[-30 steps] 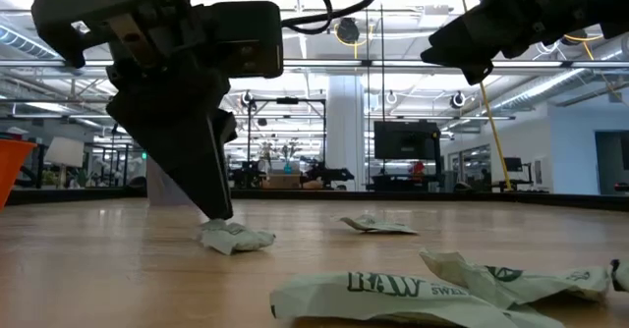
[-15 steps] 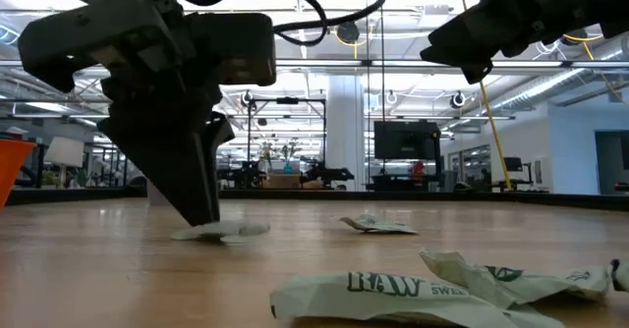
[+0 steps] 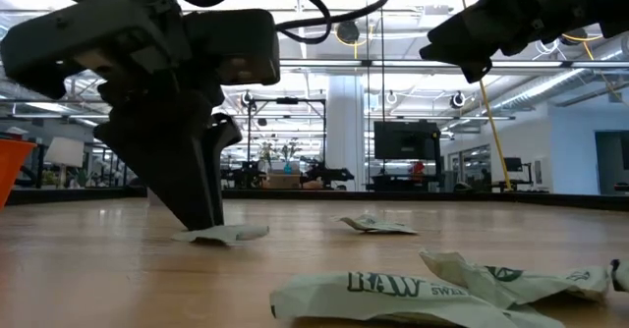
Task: Pick and place Stevia / Truvia into bins
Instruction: Put the stevia packet into the orange bin
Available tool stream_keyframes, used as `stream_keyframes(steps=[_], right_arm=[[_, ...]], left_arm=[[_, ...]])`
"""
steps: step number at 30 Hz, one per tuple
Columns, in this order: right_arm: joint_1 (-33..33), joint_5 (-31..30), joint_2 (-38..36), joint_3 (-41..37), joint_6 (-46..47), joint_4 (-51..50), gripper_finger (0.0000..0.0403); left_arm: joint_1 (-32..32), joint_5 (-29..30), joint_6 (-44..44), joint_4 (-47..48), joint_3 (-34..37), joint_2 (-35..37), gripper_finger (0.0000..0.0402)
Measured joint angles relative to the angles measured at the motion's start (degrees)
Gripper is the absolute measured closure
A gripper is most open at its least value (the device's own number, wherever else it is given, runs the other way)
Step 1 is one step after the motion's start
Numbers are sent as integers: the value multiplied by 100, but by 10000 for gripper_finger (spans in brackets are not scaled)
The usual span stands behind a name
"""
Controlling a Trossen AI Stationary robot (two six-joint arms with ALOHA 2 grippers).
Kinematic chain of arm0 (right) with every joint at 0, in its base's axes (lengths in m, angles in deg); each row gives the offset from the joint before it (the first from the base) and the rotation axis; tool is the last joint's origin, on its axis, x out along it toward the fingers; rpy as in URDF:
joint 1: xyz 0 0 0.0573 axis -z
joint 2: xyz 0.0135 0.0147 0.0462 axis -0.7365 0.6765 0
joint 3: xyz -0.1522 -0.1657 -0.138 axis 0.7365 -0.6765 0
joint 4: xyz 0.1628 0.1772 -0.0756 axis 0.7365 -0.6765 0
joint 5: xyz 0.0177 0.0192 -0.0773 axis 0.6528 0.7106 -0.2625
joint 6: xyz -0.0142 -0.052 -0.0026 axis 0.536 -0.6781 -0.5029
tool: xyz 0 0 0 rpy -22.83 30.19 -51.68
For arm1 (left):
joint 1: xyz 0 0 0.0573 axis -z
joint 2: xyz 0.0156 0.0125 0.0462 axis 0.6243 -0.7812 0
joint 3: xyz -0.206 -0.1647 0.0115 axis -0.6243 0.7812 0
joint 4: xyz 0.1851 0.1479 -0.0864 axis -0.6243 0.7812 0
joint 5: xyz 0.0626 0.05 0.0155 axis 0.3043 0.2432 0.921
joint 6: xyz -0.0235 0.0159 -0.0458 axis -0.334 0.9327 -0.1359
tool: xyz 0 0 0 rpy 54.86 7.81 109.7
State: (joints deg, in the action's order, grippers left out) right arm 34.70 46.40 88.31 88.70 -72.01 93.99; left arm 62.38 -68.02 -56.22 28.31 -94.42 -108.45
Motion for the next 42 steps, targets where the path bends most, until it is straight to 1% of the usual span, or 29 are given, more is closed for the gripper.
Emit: stream_keyframes(steps=[2,6,10,13,15,17,19,21,22,24,26,29,32,34,37,42], right_arm=[[0,0,0,0,0,1,261],[0,0,0,0,0,18,261],[-1,0,0,0,-1,20,261],[0,0,0,0,0,25,261],[0,0,0,0,0,23,261],[-1,1,0,0,0,23,261],[0,1,0,0,0,14,261],[0,2,0,0,0,16,261],[0,2,0,0,0,13,261],[0,2,0,0,0,-3,261],[-2,2,1,0,0,-15,261],[-1,2,1,0,0,-11,261],[-2,2,2,0,0,-12,261],[-2,2,2,0,-2,-12,261],[0,2,2,0,-2,-10,261],[0,2,2,0,-59,-6,261]], left_arm=[[0,24,199,80,-2,-11,329],[-4,29,342,165,5,35,388],[2,127,145,321,18,228,393],[12,222,60,1035,59,594,397],[115,472,-218,1568,52,1006,397],[283,698,-685,2317,25,1451,398],[508,803,-1323,3135,36,1840,398],[816,848,-2092,3676,46,2208,397],[1016,839,-2610,3900,40,2388,398],[1442,704,-3850,4306,25,2622,399],[1887,570,-5046,4610,32,2668,398],[2475,455,-6094,4618,34,2623,398],[2826,259,-6712,4325,35,2425,399],[2967,123,-6883,4155,33,2319,396],[3008,29,-7101,4304,35,2094,388],[2916,11,-7194,4276,29,1901,371]])
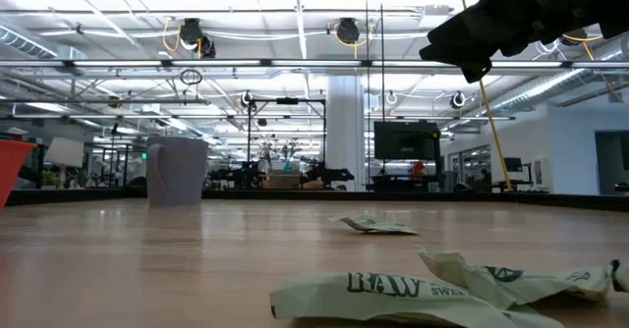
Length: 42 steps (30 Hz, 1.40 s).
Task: Pick and place Stevia / Truvia into bins
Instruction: Put the stevia packet into the orange bin
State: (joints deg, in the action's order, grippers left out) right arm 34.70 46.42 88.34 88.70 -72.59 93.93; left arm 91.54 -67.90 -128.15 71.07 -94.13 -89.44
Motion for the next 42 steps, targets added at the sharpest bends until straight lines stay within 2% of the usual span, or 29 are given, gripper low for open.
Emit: stream_keyframes(steps=[10,15,22,26,29,35,42], right_arm=[[0,-2,0,0,-140,223,261],[71,-2,0,0,-140,258,261],[157,-2,0,0,-99,257,261],[157,-2,0,0,-99,256,261],[157,-2,0,0,-99,256,261],[156,-2,0,0,-97,251,261],[155,0,0,-2,-94,228,261]], left_arm=[[-274,131,175,-4,2,-31,303],[-588,135,580,-38,-31,-24,292],[-1118,235,2436,-59,-707,-24,311],[-1342,1173,3484,-328,-1115,-14,325],[-1545,1727,4666,-890,-1163,-14,329],[-2071,1709,6234,-2065,-929,-139,329],[-2728,1097,7579,-2955,-789,-785,328]])
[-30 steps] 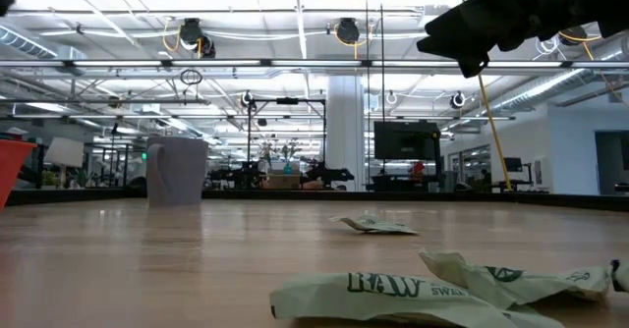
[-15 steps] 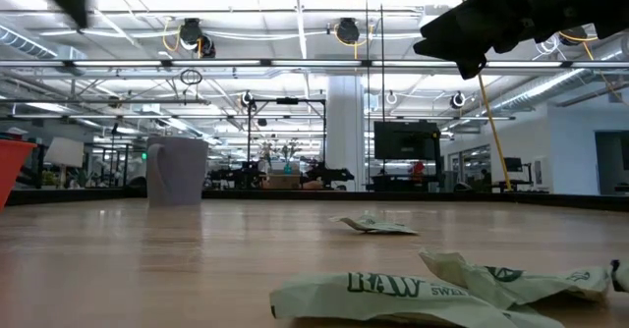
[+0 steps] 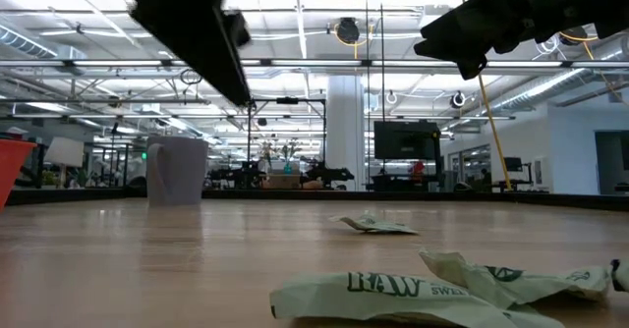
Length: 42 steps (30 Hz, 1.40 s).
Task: Pick and place Stevia / Truvia into bins
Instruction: Put the stevia packet into the orange bin
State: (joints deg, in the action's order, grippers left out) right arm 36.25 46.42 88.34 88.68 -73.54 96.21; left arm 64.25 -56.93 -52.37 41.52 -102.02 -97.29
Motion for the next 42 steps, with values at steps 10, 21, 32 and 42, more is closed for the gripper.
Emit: stream_keyframes(steps=[10,21,32,42], right_arm=[[0,0,-2,0,0,-20,261],[0,0,-1,-4,0,-48,261],[-2,14,-2,-4,0,-59,261],[-2,17,-2,-4,0,-61,261]], left_arm=[[-734,-652,1507,-1515,3,-1057,245],[-820,-1072,1902,-2773,3,-1831,220],[-1122,-986,1884,-2743,-2,-1874,308],[-1189,-956,1880,-2578,-2,-1812,385]])
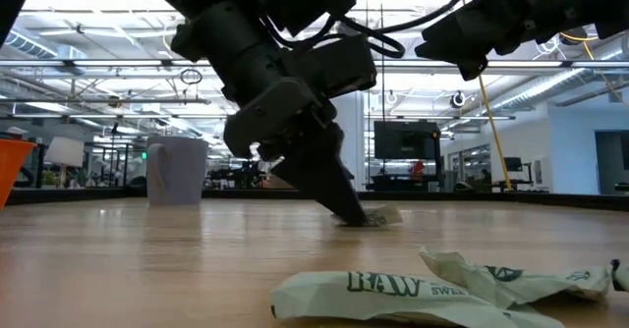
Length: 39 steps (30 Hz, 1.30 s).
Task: Pick and place Stevia / Truvia into bins
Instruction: Put the stevia packet into the orange bin
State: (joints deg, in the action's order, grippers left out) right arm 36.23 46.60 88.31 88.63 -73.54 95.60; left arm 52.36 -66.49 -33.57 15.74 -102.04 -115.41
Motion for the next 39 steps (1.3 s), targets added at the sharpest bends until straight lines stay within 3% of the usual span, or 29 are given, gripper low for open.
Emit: stream_keyframes(steps=[5,11,14,19,29,39], right_arm=[[0,0,0,0,0,-11,261],[0,2,0,0,0,-78,261],[2,2,0,0,0,-103,261],[-13,2,0,0,2,-133,261],[-13,4,2,0,2,-173,261],[-13,4,2,0,2,-170,261]], left_arm=[[150,162,-90,958,9,566,394],[646,380,-1095,3042,7,1694,385],[1102,338,-2086,3898,2,2234,393],[2022,477,-4627,4856,4,2750,385],[3606,461,-8103,5082,98,2602,392],[3847,-34,-9722,5206,811,2543,343]])
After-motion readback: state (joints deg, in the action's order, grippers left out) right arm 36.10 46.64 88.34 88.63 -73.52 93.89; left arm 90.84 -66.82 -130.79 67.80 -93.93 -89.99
